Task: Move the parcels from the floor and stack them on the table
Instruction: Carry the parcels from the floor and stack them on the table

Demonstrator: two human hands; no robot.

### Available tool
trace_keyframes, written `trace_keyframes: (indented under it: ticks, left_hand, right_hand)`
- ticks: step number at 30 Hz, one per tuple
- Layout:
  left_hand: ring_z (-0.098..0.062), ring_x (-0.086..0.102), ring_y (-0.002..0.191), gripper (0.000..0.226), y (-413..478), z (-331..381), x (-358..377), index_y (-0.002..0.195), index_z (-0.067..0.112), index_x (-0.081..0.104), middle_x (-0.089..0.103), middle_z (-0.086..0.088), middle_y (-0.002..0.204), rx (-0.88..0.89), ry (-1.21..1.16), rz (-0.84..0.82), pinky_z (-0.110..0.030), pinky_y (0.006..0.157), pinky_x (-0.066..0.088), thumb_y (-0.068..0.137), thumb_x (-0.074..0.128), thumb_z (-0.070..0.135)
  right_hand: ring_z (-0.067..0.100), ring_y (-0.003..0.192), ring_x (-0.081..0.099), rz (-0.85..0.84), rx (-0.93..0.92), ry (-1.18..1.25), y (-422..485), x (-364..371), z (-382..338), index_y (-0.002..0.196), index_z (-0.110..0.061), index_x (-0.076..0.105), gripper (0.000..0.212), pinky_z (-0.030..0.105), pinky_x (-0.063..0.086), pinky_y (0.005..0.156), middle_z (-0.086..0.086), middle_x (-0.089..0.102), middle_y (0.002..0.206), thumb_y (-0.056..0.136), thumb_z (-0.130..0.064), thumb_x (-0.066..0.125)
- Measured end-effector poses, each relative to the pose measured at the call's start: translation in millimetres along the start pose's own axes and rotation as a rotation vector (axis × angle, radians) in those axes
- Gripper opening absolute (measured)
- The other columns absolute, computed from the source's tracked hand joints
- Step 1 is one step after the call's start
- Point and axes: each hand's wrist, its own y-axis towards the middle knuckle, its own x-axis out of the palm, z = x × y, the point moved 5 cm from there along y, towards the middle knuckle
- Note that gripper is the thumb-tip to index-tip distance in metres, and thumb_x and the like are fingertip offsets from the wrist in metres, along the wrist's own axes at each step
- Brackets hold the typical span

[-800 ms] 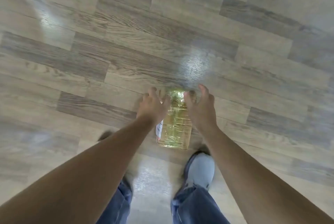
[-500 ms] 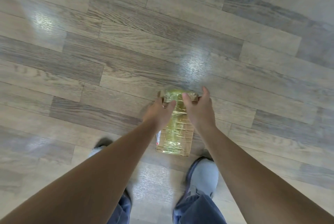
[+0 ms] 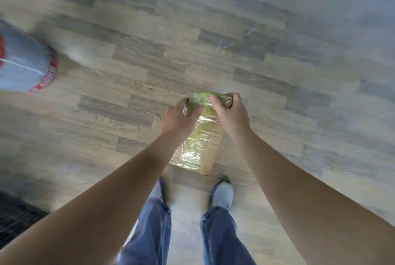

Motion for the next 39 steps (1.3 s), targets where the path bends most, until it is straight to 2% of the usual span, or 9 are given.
trace_keyframes:
  ticks: [4, 8, 11, 13, 17, 20, 25, 34, 39]
  left_hand:
    - [-0.031, 0.051, 0.117, 0.071, -80.2, 61.6, -100.2, 0.142, 0.040, 0.037, 0.051, -0.011, 0.125, 0.058, -0.068, 0.050, -0.049, 0.097, 0.045, 0.079, 0.047, 0.072]
    - [-0.026, 0.045, 0.126, 0.066, -148.0, 119.3, -194.2, 0.146, 0.043, 0.028, 0.040, -0.006, 0.140, 0.190, -0.229, 0.094, -0.043, 0.101, 0.041, 0.087, 0.050, 0.062]
    - [-0.020, 0.044, 0.129, 0.065, -184.7, 149.9, -255.4, 0.146, 0.040, 0.028, 0.047, 0.000, 0.138, 0.287, -0.279, 0.134, -0.039, 0.102, 0.040, 0.089, 0.053, 0.057]
    - [-0.017, 0.048, 0.123, 0.064, -203.4, 166.3, -293.0, 0.145, 0.041, 0.030, 0.053, 0.000, 0.128, 0.348, -0.277, 0.177, -0.039, 0.102, 0.040, 0.088, 0.053, 0.058]
    - [-0.008, 0.049, 0.088, 0.061, -229.7, 195.3, -358.4, 0.145, 0.038, 0.032, 0.045, 0.014, 0.089, 0.450, -0.310, 0.251, -0.029, 0.077, 0.040, 0.090, 0.052, 0.055]
    - [-0.017, 0.049, 0.118, 0.062, -234.1, 211.7, -397.3, 0.145, 0.037, 0.032, 0.056, 0.004, 0.119, 0.509, -0.317, 0.302, -0.038, 0.100, 0.040, 0.090, 0.052, 0.057]
    - [-0.021, 0.048, 0.123, 0.058, -219.1, 239.0, -448.2, 0.143, 0.037, 0.036, 0.053, -0.001, 0.129, 0.520, -0.347, 0.359, -0.040, 0.105, 0.038, 0.090, 0.052, 0.054]
    - [-0.020, 0.052, 0.118, 0.059, -126.5, 305.9, -512.9, 0.138, 0.039, 0.040, 0.057, 0.000, 0.126, 0.471, -0.383, 0.431, -0.043, 0.105, 0.040, 0.085, 0.049, 0.062]
    - [-0.020, 0.056, 0.107, 0.051, -77.2, 370.9, -557.1, 0.139, 0.028, 0.044, 0.056, 0.006, 0.101, 0.399, -0.415, 0.490, -0.035, 0.096, 0.044, 0.093, 0.052, 0.048]
  right_hand:
    - [0.004, 0.081, 0.058, -0.067, -0.069, 0.006, -73.1, -60.5, -121.6, 0.112, -0.025, 0.051, 0.041, 0.020, 0.037, 0.061, -0.019, 0.056, 0.089, 0.089, -0.058, 0.056]
    - [0.007, 0.099, 0.046, -0.068, -0.157, 0.016, -143.9, -109.2, -230.2, 0.135, -0.019, 0.044, 0.056, 0.024, 0.032, 0.081, -0.014, 0.043, 0.104, 0.094, -0.057, 0.049]
    - [0.014, 0.098, 0.058, -0.003, -0.214, 0.014, -183.6, -132.2, -292.3, 0.116, -0.023, 0.053, 0.046, 0.026, 0.037, 0.070, -0.018, 0.055, 0.092, 0.091, -0.062, 0.051]
    - [0.016, 0.094, 0.057, 0.043, -0.244, 0.043, -206.0, -142.2, -330.9, 0.109, -0.024, 0.054, 0.042, 0.029, 0.037, 0.073, -0.018, 0.054, 0.087, 0.090, -0.062, 0.051]
    - [0.017, 0.102, 0.053, 0.123, -0.309, 0.122, -238.6, -151.0, -396.2, 0.116, -0.024, 0.053, 0.044, 0.031, 0.037, 0.084, -0.006, 0.056, 0.108, 0.091, -0.060, 0.051]
    - [0.019, 0.101, 0.054, 0.157, -0.351, 0.175, -250.3, -152.9, -434.2, 0.113, -0.019, 0.054, 0.040, 0.029, 0.035, 0.080, -0.003, 0.058, 0.106, 0.094, -0.054, 0.049]
    - [0.026, 0.124, 0.050, 0.155, -0.408, 0.190, -244.7, -154.0, -485.9, 0.133, -0.018, 0.047, 0.052, 0.037, 0.038, 0.098, 0.004, 0.055, 0.134, 0.097, -0.055, 0.040]
    - [0.028, 0.125, 0.050, 0.116, -0.503, 0.215, -142.0, -158.7, -587.5, 0.136, -0.014, 0.046, 0.052, 0.032, 0.036, 0.092, 0.007, 0.056, 0.133, 0.100, -0.050, 0.038]
    - [0.023, 0.114, 0.053, 0.053, -0.530, 0.258, -71.1, -177.5, -660.1, 0.131, -0.013, 0.049, 0.047, 0.027, 0.031, 0.084, 0.005, 0.059, 0.120, 0.100, -0.048, 0.040]
